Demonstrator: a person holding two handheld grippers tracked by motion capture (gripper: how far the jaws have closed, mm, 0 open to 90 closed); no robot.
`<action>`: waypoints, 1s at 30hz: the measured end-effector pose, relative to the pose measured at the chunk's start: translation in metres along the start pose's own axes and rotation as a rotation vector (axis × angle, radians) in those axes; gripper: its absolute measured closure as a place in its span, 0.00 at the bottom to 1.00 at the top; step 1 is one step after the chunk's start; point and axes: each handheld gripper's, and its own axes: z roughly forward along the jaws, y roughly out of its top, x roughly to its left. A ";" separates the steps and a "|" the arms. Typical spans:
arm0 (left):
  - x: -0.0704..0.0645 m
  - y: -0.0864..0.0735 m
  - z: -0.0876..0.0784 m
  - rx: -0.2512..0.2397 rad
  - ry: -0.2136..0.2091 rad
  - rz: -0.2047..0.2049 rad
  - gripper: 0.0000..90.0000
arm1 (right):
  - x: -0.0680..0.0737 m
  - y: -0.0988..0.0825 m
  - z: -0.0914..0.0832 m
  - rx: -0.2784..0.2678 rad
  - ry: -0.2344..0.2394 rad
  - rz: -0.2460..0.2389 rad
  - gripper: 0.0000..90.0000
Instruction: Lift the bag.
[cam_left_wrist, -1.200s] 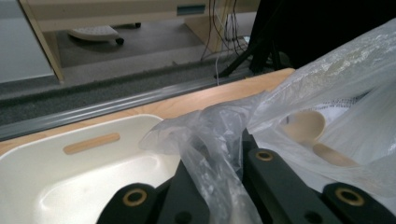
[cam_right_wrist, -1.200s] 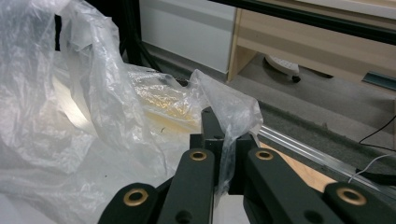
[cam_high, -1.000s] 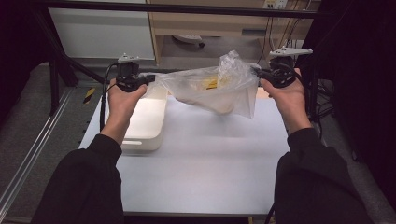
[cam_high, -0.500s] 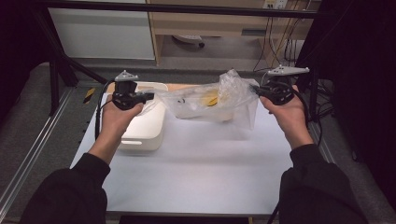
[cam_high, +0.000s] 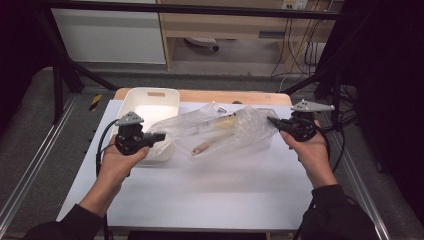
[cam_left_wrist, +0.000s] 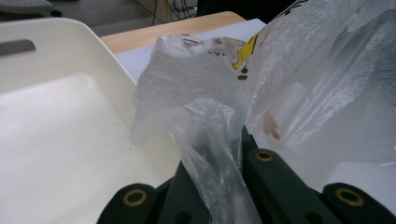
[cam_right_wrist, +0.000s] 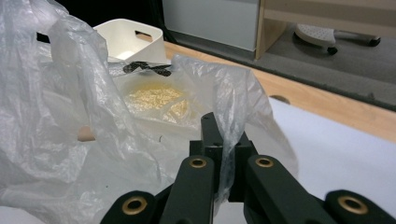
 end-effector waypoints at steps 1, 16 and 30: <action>-0.001 -0.008 0.000 -0.014 -0.006 -0.025 1.00 | 0.000 -0.003 0.000 0.005 0.003 0.005 1.00; -0.011 -0.053 0.005 -0.021 -0.032 -0.045 1.00 | 0.015 -0.044 0.004 0.019 -0.021 0.006 1.00; -0.015 -0.083 0.004 -0.004 -0.072 -0.075 1.00 | 0.027 -0.080 0.009 0.046 -0.006 0.042 1.00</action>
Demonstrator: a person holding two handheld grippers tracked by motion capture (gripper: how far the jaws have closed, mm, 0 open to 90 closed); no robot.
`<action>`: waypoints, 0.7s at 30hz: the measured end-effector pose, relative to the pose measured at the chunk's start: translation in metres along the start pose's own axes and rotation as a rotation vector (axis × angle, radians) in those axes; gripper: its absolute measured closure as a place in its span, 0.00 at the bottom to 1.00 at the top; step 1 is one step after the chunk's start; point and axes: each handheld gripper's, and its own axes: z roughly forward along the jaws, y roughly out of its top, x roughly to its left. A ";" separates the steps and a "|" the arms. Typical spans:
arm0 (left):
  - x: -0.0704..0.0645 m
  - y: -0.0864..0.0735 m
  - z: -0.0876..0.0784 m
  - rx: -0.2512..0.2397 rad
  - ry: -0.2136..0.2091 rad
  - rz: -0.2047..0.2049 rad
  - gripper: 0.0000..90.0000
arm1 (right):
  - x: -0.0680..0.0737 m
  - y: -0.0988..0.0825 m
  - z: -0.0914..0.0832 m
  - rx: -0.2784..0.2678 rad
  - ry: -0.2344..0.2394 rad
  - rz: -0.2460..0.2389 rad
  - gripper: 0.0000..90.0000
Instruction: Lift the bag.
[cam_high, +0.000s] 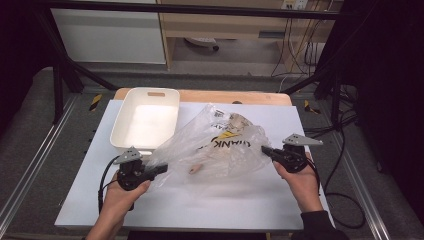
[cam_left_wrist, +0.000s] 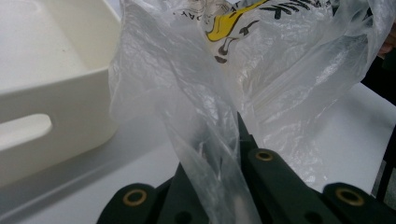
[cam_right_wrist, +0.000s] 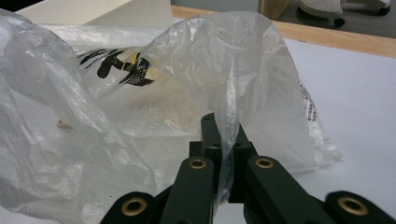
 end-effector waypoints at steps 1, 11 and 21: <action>0.000 -0.002 0.000 0.006 -0.006 -0.002 1.00 | 0.000 -0.001 0.000 0.002 -0.001 -0.002 1.00; 0.002 -0.019 -0.001 0.058 -0.015 -0.002 1.00 | 0.003 -0.024 -0.001 0.059 0.011 0.010 1.00; -0.003 -0.036 0.002 0.122 -0.019 0.019 1.00 | 0.008 -0.046 -0.001 0.138 0.022 0.013 1.00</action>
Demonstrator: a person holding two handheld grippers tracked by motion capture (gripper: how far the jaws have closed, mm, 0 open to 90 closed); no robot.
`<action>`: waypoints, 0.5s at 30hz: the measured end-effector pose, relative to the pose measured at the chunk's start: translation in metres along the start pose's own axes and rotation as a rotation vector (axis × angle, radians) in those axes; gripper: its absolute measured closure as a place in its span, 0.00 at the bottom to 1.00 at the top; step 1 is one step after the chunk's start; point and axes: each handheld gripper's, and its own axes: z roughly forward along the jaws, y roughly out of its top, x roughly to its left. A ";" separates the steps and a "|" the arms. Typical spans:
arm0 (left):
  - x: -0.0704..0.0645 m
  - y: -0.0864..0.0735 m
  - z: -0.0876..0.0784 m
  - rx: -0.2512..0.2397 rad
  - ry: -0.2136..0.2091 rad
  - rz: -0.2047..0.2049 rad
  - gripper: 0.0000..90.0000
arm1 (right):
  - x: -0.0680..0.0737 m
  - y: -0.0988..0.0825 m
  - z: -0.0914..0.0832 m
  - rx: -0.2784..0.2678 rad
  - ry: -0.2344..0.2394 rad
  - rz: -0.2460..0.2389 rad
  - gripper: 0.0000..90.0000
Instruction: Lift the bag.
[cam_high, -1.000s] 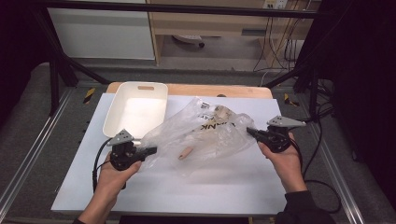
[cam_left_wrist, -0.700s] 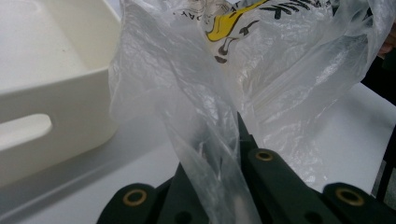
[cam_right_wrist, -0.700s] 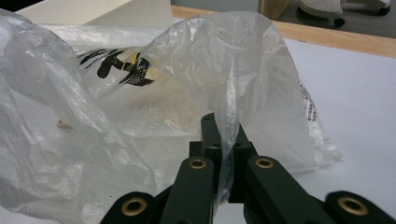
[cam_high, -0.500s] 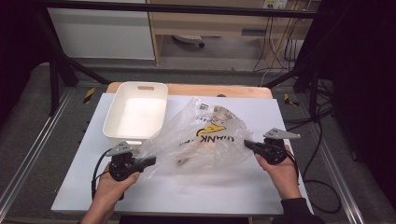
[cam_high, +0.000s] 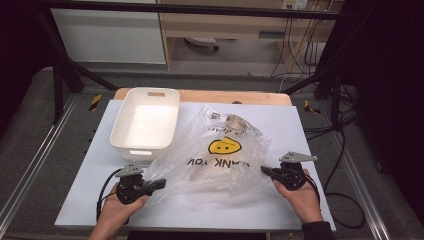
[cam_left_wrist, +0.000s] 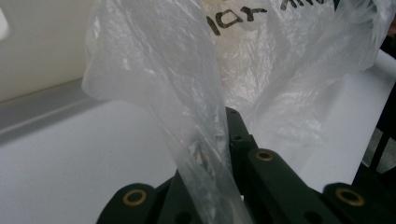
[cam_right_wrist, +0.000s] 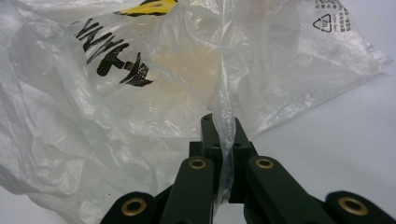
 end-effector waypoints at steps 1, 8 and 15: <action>-0.001 -0.001 0.001 0.005 0.004 0.005 1.00 | 0.000 -0.001 0.001 0.007 -0.005 0.001 1.00; -0.005 -0.005 0.012 0.059 0.044 0.040 1.00 | 0.000 -0.006 0.006 0.062 -0.034 -0.020 1.00; -0.011 -0.008 0.021 0.122 0.069 0.091 1.00 | 0.000 -0.010 0.012 0.117 -0.061 -0.043 1.00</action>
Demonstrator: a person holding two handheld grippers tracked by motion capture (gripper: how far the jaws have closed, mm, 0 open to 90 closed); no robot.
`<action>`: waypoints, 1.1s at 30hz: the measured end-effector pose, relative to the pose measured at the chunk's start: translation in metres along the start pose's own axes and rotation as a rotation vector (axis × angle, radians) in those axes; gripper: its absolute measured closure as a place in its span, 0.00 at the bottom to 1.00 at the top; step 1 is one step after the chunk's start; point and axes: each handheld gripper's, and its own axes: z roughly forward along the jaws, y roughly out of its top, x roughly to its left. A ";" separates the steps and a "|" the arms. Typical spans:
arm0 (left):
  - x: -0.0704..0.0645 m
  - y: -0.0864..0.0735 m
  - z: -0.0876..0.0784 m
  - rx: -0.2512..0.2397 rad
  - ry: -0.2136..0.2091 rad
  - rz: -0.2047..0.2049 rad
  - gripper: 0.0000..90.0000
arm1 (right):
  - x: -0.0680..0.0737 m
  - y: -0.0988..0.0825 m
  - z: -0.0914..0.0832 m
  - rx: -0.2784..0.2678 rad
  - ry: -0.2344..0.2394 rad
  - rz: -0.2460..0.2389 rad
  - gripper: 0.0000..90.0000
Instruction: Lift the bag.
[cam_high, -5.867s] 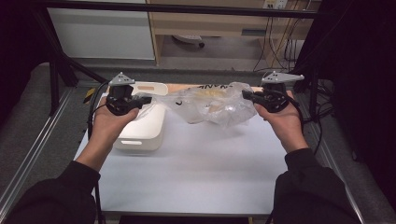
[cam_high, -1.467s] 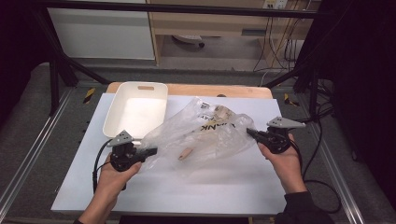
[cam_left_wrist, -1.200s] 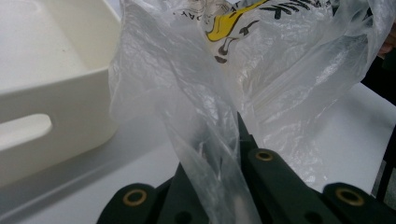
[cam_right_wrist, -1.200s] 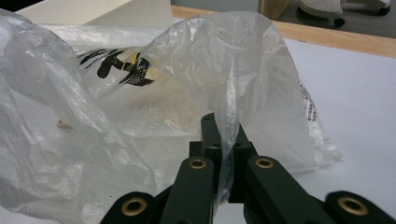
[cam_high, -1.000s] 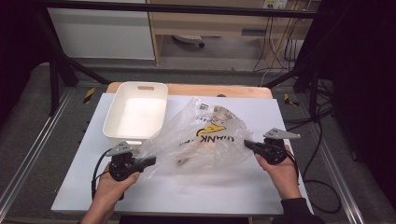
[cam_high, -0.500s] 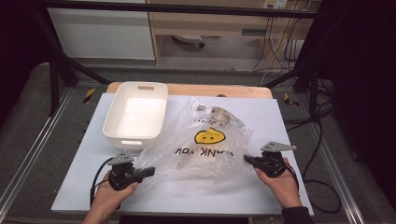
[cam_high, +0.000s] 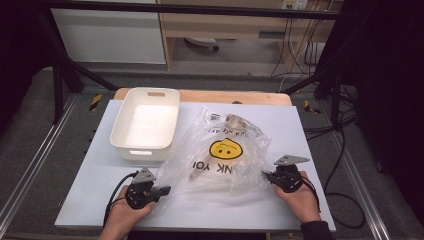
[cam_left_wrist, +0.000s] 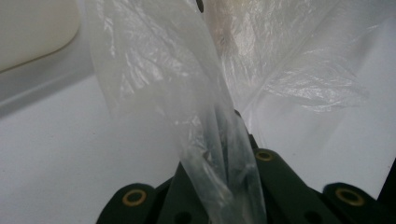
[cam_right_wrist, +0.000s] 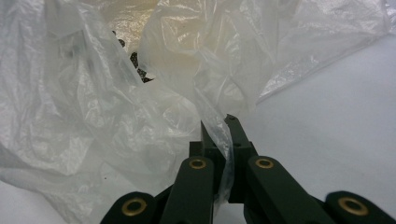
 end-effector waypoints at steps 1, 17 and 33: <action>0.000 0.000 0.001 0.004 -0.001 0.001 1.00 | 0.000 0.000 0.001 0.005 -0.003 0.001 1.00; -0.011 -0.001 0.012 0.050 -0.023 0.034 1.00 | -0.005 -0.006 0.004 0.079 -0.048 0.006 1.00; -0.006 -0.002 0.008 0.063 0.027 0.025 0.99 | -0.002 -0.011 0.004 0.098 -0.046 0.010 1.00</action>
